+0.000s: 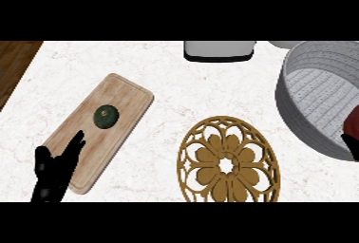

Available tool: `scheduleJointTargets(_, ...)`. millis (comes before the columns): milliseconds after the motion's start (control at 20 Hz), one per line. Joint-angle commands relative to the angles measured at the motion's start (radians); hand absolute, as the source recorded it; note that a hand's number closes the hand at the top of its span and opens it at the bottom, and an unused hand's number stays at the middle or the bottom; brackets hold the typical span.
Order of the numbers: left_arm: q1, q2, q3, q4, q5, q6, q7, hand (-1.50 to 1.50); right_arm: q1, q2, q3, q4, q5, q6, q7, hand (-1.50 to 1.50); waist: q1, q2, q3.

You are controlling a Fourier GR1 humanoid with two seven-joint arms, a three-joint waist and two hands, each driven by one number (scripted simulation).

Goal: Pick the bell pepper from the placemat and place it in the basket

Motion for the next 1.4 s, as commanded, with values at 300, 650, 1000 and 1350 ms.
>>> scheduleJointTargets(300,-0.02,-0.029,-0.01,0.056,-0.006,-0.011,0.052,0.0,-0.165,-0.218,-0.227,0.396,-0.156,0.09,-0.132,1.5,0.015,0.012,-0.008)
scheduleJointTargets(650,-0.01,-0.022,0.001,0.055,-0.004,-0.04,0.046,0.0,-0.225,-0.238,-0.178,0.641,-0.075,0.033,-0.315,1.5,0.02,0.013,-0.008)
scheduleJointTargets(1000,-0.029,-0.028,0.02,0.1,0.002,-0.053,0.02,0.0,-0.286,-0.163,-0.236,0.896,-0.148,-0.039,-0.408,1.5,0.022,0.016,-0.007)
scheduleJointTargets(1350,0.008,-0.04,0.014,0.064,-0.027,-0.036,0.033,0.0,-0.281,-0.192,-0.245,1.094,-0.136,-0.058,-0.593,1.5,0.02,0.013,-0.008)
